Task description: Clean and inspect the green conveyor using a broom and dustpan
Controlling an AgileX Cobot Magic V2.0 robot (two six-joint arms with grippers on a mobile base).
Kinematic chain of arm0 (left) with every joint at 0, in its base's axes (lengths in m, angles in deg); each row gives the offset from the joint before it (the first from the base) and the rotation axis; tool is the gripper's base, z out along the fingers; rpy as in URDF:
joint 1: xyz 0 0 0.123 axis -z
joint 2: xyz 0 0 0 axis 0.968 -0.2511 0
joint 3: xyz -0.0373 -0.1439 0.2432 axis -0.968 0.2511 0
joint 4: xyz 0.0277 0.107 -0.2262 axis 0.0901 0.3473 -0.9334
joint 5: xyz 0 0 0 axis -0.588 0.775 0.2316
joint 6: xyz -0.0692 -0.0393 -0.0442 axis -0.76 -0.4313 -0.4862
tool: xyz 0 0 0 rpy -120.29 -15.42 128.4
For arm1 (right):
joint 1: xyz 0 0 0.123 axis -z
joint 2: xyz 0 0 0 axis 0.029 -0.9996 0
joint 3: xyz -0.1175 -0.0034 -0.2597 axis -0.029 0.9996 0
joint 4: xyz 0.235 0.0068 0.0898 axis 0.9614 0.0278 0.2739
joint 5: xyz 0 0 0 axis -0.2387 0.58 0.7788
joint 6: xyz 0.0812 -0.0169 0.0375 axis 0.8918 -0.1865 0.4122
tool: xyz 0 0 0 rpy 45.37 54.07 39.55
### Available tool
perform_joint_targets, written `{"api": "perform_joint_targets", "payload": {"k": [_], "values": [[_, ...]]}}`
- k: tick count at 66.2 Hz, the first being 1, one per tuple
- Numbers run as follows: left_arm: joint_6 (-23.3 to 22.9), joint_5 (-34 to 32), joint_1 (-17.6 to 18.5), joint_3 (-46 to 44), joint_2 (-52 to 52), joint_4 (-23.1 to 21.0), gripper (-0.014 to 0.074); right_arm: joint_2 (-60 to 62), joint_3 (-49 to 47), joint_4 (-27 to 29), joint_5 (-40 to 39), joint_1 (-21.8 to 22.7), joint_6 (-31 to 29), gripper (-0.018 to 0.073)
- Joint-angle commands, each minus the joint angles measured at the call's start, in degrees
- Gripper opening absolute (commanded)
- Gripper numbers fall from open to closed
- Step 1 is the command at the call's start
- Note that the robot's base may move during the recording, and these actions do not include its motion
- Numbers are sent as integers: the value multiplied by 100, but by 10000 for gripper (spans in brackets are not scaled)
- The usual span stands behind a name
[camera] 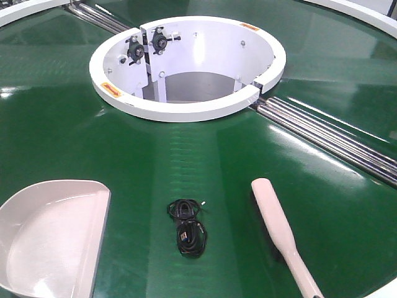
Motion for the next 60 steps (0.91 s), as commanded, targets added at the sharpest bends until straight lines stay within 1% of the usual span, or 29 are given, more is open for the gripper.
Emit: {"api": "perform_joint_targets", "payload": {"k": [1, 5, 10, 14, 18, 24, 28, 31, 35, 38, 43, 45, 48, 52, 54, 56, 60], "values": [[-31, 219, -3, -860, -417, 214, -22, -500, -781, -36, 277, 19, 83, 4], [-7, 719, -3, -1325, -779, 422, -22, -841, -1219, -36, 752, 19, 72, 4], [8, 1154, -3, -1825, -1295, 647, -19, -1298, -1591, -36, 1136, 19, 56, 4], [21, 1367, -3, -2113, -1743, 688, -8, -1661, -1850, -15, 1374, 19, 56, 6], [22, 1487, -3, -2362, -2138, 680, 7, -1998, -2008, -14, 1412, 19, 56, 8], [22, 1585, 2, -2627, -2770, 675, 57, -2437, -2136, -14, 1400, 19, 56, 21], [22, 1628, 1, -2756, -3093, 675, 114, -2639, -2153, -14, 1377, 13, 56, 52], [22, 1637, 1, -2810, -3298, 675, 183, -2744, -2153, -14, 1372, 13, 56, 83], [22, 1637, 8, -2836, -3503, 667, 281, -2879, -2153, -14, 1367, 8, 34, 149], [22, 1660, 8, -2841, -3625, 622, 365, -2936, -2153, -14, 1367, 8, 26, 221], [22, 1752, 8, -2841, -3707, 622, 494, -2986, -2153, -34, 1389, 8, -4, 382], [22, 1811, 8, -2841, -3707, 622, 553, -2992, -2153, -34, 1389, 8, -4, 430], [22, 1865, 8, -2841, -3707, 628, 606, -3002, -2153, -34, 1389, 8, -4, 508], [22, 1879, 8, -2841, -3707, 628, 648, -3002, -2153, -28, 1364, 8, 24, 588], [22, 1879, 20, -2841, -3707, 632, 654, -3002, -2153, -14, 1368, 8, 63, 622], [27, 1879, 32, -2841, -3707, 632, 652, -3002, -2153, -14, 1413, 8, 62, 648], [142, 1874, 108, -2841, -3707, 632, 643, -3002, -2189, 14, 1660, 8, 39, 667]]}}
